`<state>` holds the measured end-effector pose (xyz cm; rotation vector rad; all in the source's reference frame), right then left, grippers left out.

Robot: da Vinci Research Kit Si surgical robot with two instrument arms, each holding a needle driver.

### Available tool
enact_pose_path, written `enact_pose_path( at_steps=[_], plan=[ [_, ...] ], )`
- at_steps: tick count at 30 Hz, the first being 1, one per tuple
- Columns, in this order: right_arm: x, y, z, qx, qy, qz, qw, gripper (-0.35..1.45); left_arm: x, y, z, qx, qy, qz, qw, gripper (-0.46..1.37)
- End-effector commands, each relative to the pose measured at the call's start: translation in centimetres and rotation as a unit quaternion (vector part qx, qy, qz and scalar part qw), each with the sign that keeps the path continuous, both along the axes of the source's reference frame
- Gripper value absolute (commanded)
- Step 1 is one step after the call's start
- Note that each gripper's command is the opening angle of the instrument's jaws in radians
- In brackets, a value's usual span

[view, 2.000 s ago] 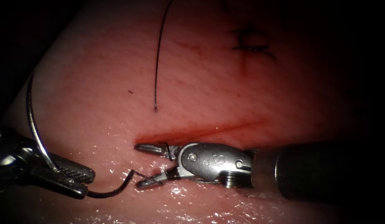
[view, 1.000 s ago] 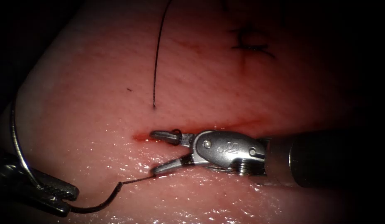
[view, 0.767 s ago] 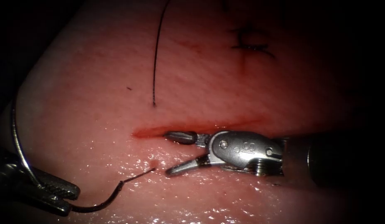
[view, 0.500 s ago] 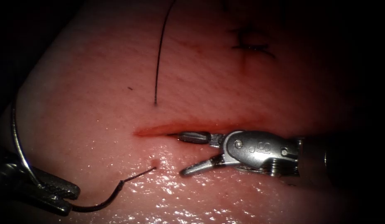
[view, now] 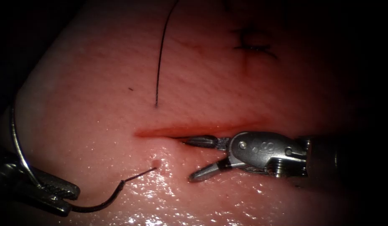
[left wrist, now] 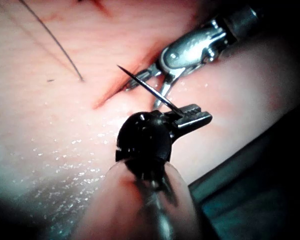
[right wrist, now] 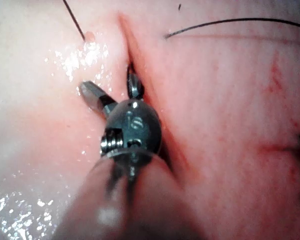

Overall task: Wound Closure
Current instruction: Pull suture through wound

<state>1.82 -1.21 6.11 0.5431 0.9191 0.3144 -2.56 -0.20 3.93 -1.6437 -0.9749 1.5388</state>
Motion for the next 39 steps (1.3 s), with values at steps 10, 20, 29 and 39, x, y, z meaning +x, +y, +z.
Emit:
enact_pose_path(
  at_steps=[10,20,29,39],
  plan=[
    [-0.07,0.08,0.09,0.01,-0.105,-0.038,0.994,1.05,0.0,0.0,0.01,0.0,-0.004,0.002,1.0,-0.35],
    [-0.4,0.05,-0.14,0.023,-0.048,0.009,0.999,1.02,0.03,0.04,-0.06,-0.027,-0.008,0.0,0.9996,-0.35],
    [-0.44,-0.03,-0.31,0.023,0.071,0.106,0.992,1.04,0.06,0.23,-0.21,-0.164,0.017,-0.043,0.9854,-0.35],
    [-0.37,-0.07,-0.35,0.022,0.124,0.156,0.98,1.02,0.11,0.54,-0.36,-0.295,0.069,-0.082,0.9496,-0.35]
  ],
)
